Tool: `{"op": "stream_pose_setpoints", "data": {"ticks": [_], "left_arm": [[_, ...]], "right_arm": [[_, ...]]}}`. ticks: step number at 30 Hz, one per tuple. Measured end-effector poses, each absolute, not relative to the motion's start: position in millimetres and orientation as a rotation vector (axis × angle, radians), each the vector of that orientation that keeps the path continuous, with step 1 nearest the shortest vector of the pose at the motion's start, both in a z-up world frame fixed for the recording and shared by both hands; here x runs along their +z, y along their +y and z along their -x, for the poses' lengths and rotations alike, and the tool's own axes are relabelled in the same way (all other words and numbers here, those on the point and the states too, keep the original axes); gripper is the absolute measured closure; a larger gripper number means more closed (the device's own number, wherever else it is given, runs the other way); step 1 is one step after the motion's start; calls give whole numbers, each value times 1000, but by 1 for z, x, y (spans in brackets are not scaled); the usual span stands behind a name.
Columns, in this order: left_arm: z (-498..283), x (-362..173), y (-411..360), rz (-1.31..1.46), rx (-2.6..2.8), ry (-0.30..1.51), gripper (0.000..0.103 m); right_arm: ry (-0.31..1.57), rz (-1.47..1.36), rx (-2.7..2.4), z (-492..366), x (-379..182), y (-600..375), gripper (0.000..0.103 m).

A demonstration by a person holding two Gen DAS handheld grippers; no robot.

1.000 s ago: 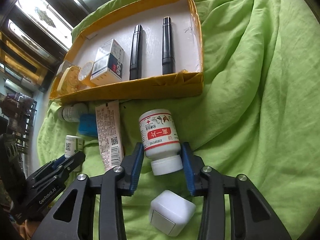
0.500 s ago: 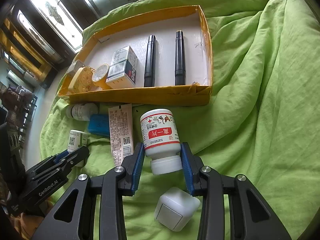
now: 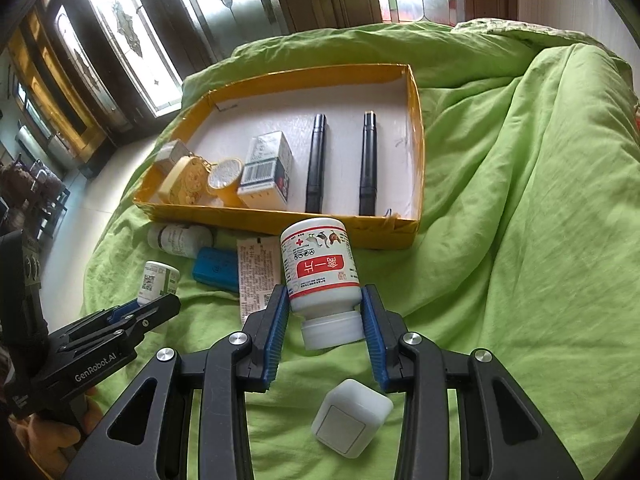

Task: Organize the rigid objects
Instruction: 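Carry both pill bottles upright over the tray with both tools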

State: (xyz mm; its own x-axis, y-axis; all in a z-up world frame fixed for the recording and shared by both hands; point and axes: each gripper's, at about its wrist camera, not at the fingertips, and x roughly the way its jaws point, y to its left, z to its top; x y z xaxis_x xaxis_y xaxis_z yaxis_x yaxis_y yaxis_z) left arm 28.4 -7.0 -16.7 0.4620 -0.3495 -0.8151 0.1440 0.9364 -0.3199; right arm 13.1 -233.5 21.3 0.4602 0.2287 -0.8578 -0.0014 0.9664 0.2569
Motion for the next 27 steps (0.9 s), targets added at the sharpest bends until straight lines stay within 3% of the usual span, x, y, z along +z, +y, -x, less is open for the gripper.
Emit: {"op": "stream_pose_setpoints", "data": {"ticks": [27], "left_arm": [[-70, 39, 1, 161, -287, 933, 72]], "right_arm": [[1015, -352, 166, -17, 49, -250, 70]]}}
